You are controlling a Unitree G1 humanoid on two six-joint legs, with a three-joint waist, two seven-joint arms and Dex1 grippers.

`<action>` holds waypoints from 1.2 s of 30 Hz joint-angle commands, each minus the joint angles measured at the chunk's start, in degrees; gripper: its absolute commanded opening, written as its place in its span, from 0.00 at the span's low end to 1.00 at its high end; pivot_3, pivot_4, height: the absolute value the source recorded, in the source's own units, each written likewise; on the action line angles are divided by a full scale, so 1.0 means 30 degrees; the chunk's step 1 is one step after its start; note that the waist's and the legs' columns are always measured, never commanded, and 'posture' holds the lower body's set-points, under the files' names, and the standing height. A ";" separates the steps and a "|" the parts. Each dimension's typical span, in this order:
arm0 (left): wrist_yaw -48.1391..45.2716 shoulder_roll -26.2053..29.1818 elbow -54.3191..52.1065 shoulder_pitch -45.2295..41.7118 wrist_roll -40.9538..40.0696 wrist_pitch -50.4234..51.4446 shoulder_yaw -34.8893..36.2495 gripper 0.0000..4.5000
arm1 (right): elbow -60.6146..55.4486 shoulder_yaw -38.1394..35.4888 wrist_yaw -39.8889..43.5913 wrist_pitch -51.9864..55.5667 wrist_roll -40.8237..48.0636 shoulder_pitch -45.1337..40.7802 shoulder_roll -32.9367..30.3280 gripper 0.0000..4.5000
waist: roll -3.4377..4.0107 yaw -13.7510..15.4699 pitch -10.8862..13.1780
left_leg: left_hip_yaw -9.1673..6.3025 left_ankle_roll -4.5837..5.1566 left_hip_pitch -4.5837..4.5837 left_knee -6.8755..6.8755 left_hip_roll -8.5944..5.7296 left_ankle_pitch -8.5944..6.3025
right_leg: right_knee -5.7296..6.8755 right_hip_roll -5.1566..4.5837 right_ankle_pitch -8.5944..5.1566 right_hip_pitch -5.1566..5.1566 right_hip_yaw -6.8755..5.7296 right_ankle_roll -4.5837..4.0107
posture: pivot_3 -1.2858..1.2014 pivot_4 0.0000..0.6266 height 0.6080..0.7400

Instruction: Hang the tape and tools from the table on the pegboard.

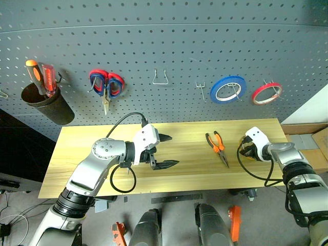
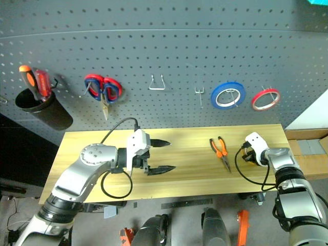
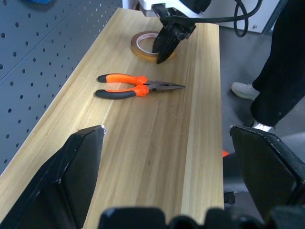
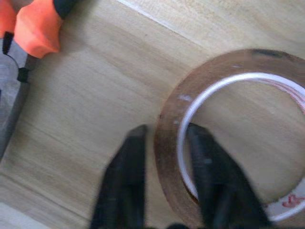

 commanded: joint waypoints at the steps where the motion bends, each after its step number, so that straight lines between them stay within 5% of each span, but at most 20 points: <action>1: -0.0010 0.0140 -0.0378 0.0041 -0.0232 -0.0303 0.0541 1.00 | -0.0203 -0.0268 -0.1324 -0.0464 -0.0260 0.1334 0.0049 0.03 | -0.0016 0.0013 -0.0009 | -0.0005 -0.0001 0.0000 0.0005 0.0001 0.0000 | 0.0001 0.0001 0.0000 0.0002 -0.0004 0.0000 | 0.47 0.44 1.00; 5: 0.0142 0.0318 -0.0380 0.0306 -0.0452 -0.0050 0.1131 1.00 | -0.4735 -0.1292 -0.2393 -0.0715 0.0132 0.3774 -0.0467 0.03 | -0.0013 0.0074 -0.0012 | -0.0013 -0.0001 -0.0020 0.0058 -0.0008 -0.0002 | 0.0015 -0.0001 0.0005 0.0000 -0.0003 0.0007 | 0.47 0.43 1.00; 14: 0.0764 0.0461 -0.0545 0.0915 -0.0823 -0.0052 0.2581 1.00 | -2.3812 -0.3841 -0.4863 0.3836 -0.0395 1.2365 -0.0653 0.03 | 0.0043 0.0017 0.0001 | -0.0021 0.0011 -0.0149 0.0135 -0.0039 -0.0016 | 0.0086 -0.0019 0.0007 -0.0132 0.0030 0.0015 | 0.46 0.42 1.00; 19: 0.1825 0.0074 -0.0488 0.1407 -0.1087 -0.0457 0.3689 1.00 | -3.2959 -0.1267 -0.7933 0.4120 -0.3026 1.4681 0.2004 0.03 | 0.0043 -0.0030 -0.0001 | -0.0045 0.0080 -0.0102 0.0163 0.0009 -0.0055 | 0.0235 0.0027 -0.0002 -0.0145 0.0030 0.0012 | 0.45 0.42 1.00; 26: 0.3925 -0.1048 -0.0324 0.1581 -0.1131 -0.0911 0.4985 1.00 | -3.2473 0.2718 -0.8876 0.2487 -0.5726 1.1068 0.3753 0.03 | 0.0035 -0.0033 -0.0005 | -0.0038 0.0062 -0.0083 0.0228 -0.0007 -0.0043 | 0.0256 0.0024 0.0019 -0.0129 0.0043 0.0004 | 0.45 0.39 1.00; 36: 0.4875 -0.1166 -0.0840 0.1402 -0.1103 -0.0800 0.5563 1.00 | -2.4380 0.2309 -0.8966 -0.1614 -0.3641 0.6329 0.5703 0.03 | 0.0012 0.0012 -0.0020 | -0.0027 -0.0028 -0.0126 0.0194 -0.0014 0.0007 | 0.0228 0.0012 0.0025 -0.0183 0.0034 -0.0014 | 0.47 0.36 1.00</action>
